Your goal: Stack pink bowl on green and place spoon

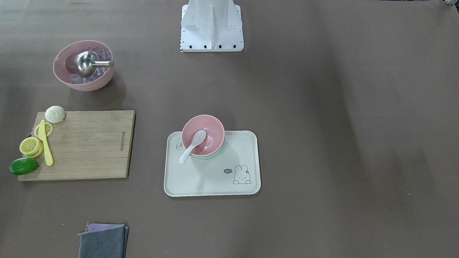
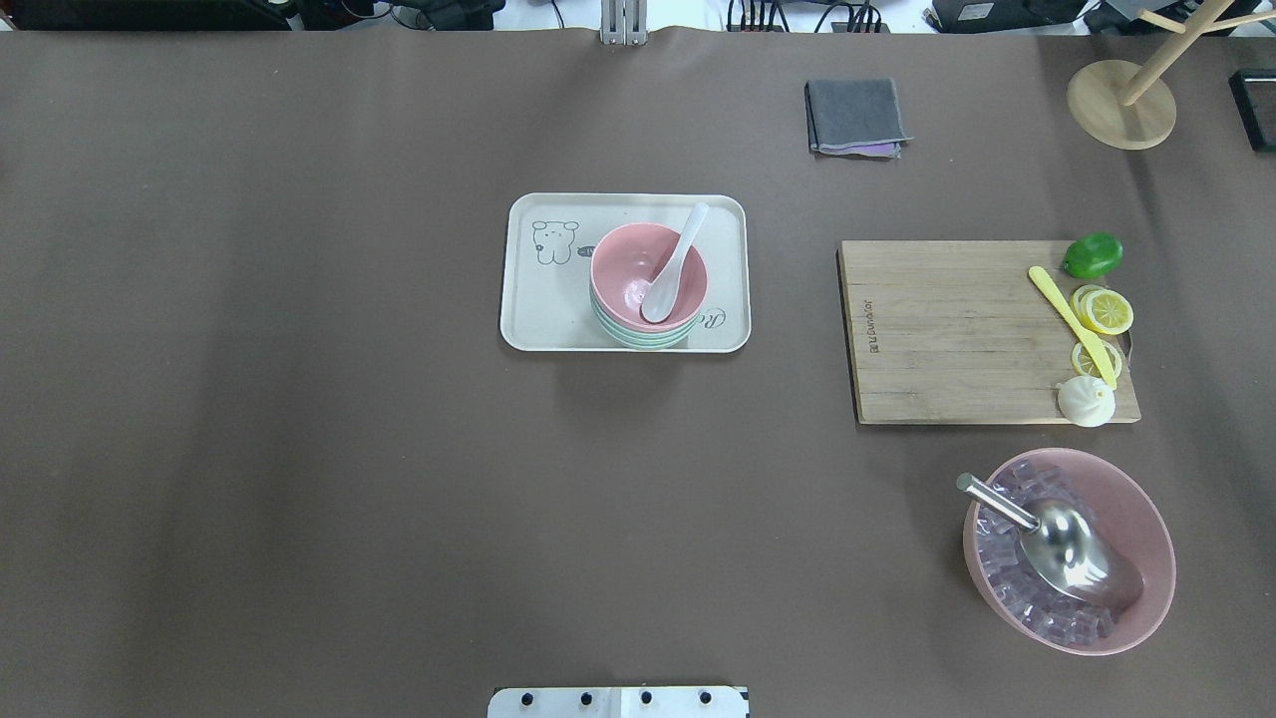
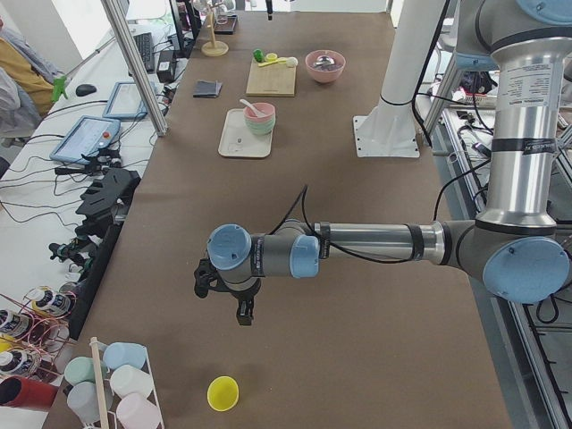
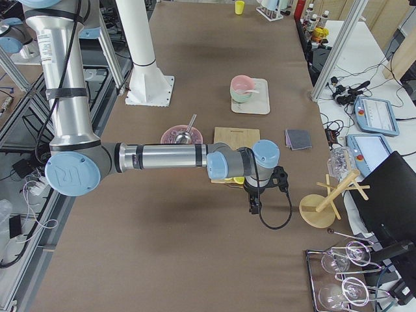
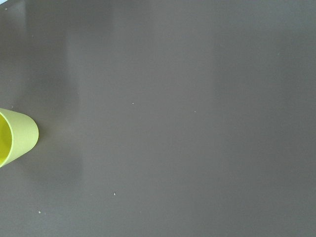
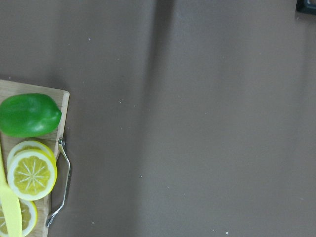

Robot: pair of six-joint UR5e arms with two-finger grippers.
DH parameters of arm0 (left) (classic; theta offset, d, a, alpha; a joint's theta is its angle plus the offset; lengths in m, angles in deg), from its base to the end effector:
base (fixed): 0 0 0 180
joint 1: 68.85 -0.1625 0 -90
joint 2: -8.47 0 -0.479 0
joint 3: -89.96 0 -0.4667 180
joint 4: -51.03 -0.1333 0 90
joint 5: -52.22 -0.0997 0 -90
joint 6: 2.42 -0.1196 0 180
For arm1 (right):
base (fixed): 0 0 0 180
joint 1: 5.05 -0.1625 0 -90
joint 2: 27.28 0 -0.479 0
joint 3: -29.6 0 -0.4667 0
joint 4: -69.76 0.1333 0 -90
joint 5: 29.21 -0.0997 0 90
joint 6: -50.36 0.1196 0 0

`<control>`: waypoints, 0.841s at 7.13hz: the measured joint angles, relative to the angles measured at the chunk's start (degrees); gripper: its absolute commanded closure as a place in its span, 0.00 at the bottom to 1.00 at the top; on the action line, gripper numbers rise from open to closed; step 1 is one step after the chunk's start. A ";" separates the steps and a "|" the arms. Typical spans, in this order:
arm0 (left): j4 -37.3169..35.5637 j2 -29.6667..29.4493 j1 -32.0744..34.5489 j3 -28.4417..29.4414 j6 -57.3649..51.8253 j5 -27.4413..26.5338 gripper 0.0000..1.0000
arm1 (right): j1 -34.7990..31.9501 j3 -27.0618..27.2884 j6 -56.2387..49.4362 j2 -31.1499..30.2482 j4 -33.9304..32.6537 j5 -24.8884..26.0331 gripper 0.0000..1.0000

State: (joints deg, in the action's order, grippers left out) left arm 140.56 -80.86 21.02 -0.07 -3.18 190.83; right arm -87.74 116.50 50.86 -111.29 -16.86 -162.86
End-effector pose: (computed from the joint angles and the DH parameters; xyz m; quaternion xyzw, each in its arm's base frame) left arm -0.0423 -0.5593 0.7277 -0.0066 0.4116 0.0031 0.9113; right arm -0.0291 -0.6260 0.6905 0.0254 -0.3738 -0.0753 0.9241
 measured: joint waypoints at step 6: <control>0.06 -0.15 0.04 1.20 -0.15 -0.26 0.02 | -0.20 0.51 -1.80 0.16 -2.83 0.69 0.00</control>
State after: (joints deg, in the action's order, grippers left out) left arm 140.62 -81.00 21.06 1.13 -3.33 190.57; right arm -87.94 117.00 49.05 -111.13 -19.69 -162.17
